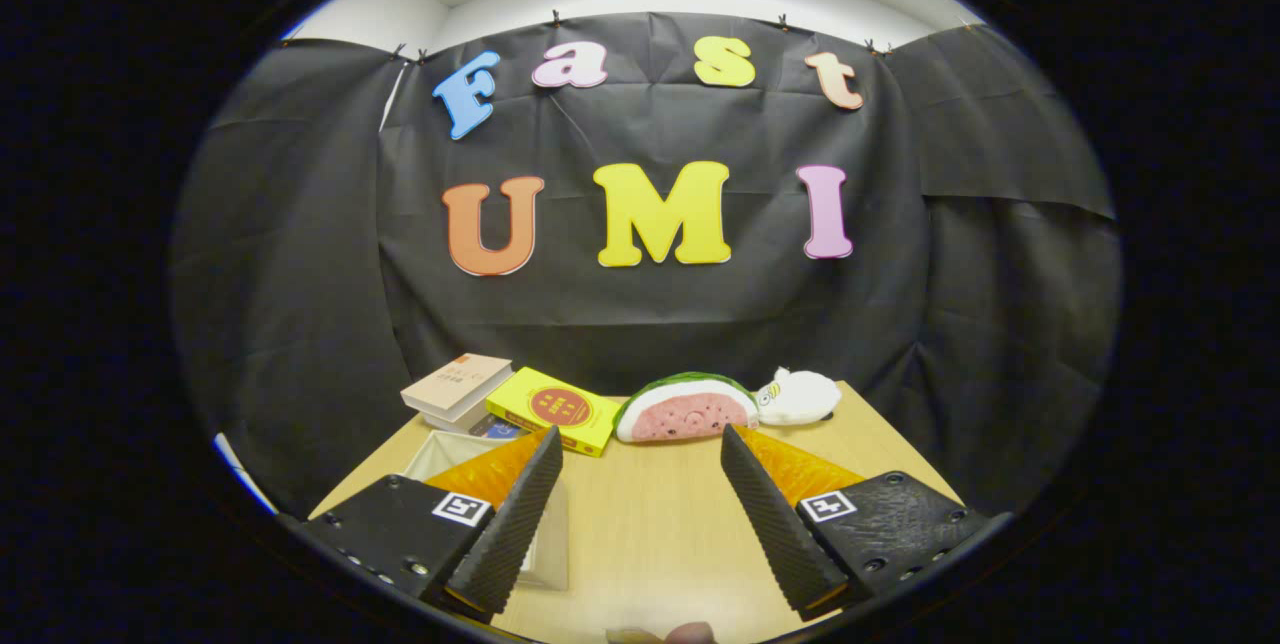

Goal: Open the storage box then place both shoes into the box .Put the left shoe in first, then the right shoe, with the right side of both shoes facing outward in a uniform manner.

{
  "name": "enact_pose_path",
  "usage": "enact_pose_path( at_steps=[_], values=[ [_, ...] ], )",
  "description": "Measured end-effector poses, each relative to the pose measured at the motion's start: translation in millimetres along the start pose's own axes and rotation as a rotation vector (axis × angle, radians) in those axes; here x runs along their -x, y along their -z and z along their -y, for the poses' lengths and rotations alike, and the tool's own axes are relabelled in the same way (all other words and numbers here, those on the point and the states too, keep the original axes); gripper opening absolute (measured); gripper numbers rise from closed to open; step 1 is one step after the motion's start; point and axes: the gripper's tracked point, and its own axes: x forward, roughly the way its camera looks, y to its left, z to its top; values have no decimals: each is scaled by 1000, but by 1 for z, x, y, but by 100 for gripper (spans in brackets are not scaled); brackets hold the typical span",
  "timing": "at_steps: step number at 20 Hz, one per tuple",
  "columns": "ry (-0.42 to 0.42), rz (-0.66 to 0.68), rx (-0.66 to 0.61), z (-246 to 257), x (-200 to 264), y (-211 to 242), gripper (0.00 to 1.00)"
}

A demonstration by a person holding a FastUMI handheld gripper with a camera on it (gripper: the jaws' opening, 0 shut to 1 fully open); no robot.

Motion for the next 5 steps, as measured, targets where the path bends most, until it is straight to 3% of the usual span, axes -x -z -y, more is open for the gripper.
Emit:
enact_pose_path(
  at_steps=[5],
  values=[
    [-7, 4, 16, -9, 2, 0, 96]
  ],
)
